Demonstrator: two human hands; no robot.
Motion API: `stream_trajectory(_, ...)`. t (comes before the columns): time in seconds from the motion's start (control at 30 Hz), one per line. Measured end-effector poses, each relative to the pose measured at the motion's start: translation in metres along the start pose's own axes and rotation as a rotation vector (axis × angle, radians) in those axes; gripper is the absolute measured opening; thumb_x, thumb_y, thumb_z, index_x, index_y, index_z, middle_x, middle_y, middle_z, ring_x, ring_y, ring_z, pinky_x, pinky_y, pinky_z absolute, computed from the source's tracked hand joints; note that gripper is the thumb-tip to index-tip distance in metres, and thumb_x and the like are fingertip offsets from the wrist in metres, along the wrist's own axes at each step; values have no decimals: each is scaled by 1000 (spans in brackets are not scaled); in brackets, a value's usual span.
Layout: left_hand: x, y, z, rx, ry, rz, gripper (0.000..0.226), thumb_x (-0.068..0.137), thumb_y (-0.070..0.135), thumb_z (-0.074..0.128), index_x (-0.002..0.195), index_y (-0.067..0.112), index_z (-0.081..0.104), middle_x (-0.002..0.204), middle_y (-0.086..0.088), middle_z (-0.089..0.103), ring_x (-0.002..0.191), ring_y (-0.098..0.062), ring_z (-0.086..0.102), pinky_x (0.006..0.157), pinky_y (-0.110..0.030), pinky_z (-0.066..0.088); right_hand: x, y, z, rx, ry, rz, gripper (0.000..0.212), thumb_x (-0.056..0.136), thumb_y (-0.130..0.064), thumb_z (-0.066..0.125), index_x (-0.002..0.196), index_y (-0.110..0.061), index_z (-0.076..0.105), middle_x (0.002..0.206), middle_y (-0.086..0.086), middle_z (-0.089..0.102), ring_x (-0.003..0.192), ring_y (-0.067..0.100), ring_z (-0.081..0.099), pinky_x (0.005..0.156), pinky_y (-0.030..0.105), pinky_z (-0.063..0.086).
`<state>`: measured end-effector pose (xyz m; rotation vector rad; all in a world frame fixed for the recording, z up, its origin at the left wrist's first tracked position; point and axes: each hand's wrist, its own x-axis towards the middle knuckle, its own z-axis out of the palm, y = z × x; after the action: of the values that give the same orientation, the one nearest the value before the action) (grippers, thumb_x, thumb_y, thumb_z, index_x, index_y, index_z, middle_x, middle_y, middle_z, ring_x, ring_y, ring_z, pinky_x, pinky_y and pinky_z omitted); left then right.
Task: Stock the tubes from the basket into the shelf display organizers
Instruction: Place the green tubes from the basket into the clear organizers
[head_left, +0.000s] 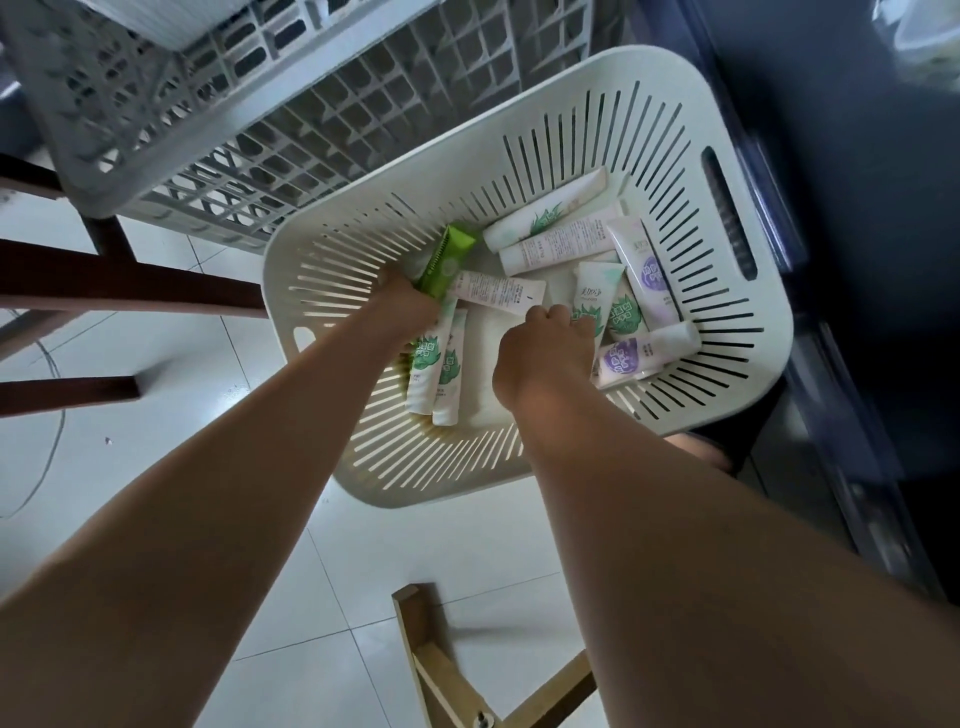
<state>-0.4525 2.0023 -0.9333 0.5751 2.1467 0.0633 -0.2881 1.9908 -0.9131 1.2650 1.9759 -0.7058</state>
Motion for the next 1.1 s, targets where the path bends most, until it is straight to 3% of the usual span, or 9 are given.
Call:
stream_trajectory(0.1, 3, -2, 1, -53, 35, -6, 64, 65, 21, 76, 124, 11, 54, 102, -15, 68, 86, -27, 69, 66, -35, 59, 2, 2, 0, 192, 96, 15, 34, 92, -25, 46, 121, -21, 63, 124, 6, 60, 128, 30, 44, 109, 53, 30)
stream_trajectory(0.23, -11, 2, 16, -19, -56, 36, 32, 90, 27, 76, 106, 9, 55, 82, -4, 62, 68, -14, 58, 51, -24, 43, 14, 6, 0, 536, 277, 85, 21, 96, -29, 52, 113, -22, 62, 109, 3, 67, 111, 29, 58, 98, 46, 41)
stream_trajectory(0.3, -14, 1, 27, -7, -135, 100, 28, 92, 29, 73, 107, 14, 56, 86, -5, 63, 68, -11, 54, 48, -21, 40, 24, 7, -1, 836, 259, 174, 22, 96, -36, 56, 115, -25, 59, 100, -2, 67, 88, 21, 64, 78, 34, 51)
stream_trajectory(0.4, -17, 3, 33, -14, -228, 178, 24, 88, 27, 76, 104, 17, 61, 101, -11, 71, 72, -13, 58, 56, -23, 41, 31, 15, -6, 1291, 146, 283, 27, 94, -31, 58, 120, -22, 57, 88, -5, 61, 75, 15, 62, 45, 18, 38)
stream_trajectory(0.53, -16, 10, 26, -40, -200, 160, 33, 88, 33, 77, 108, 15, 59, 94, -4, 74, 69, -14, 65, 60, -26, 45, 25, 20, -3, 979, 84, 62, 27, 97, -15, 51, 117, -20, 69, 105, 5, 65, 97, 27, 62, 75, 29, 47)
stream_trajectory(0.63, -13, 9, 18, -34, -175, 147, 25, 94, 28, 72, 107, 15, 54, 84, 0, 69, 66, -10, 63, 53, -25, 43, 23, 6, -4, 692, 66, -69, 40, 98, -7, 48, 131, -18, 66, 131, 11, 63, 118, 34, 61, 95, 40, 51)
stream_trajectory(0.77, -7, 0, 13, -70, -118, 140, 24, 92, 20, 74, 97, 15, 51, 77, -3, 70, 73, -19, 67, 59, -29, 53, 31, -1, -8, 409, -29, -73, 35, 95, -6, 54, 129, -9, 61, 129, 14, 61, 122, 33, 58, 109, 44, 44)
stream_trajectory(0.93, -9, -8, 9, -171, -143, 67, 30, 85, 17, 81, 100, 14, 55, 90, -18, 75, 84, -36, 76, 84, -56, 60, 31, 3, -7, 404, -71, -13, 31, 92, -6, 62, 123, -5, 62, 126, 15, 62, 119, 34, 60, 92, 39, 52)
stream_trajectory(1.1, -14, -4, 7, -141, -145, 115, 21, 80, 20, 83, 93, 25, 68, 82, -11, 77, 75, -29, 76, 83, -53, 62, 37, 16, -2, 728, 32, 42, 25, 92, -13, 62, 115, -20, 69, 109, 7, 68, 99, 30, 66, 85, 37, 55)
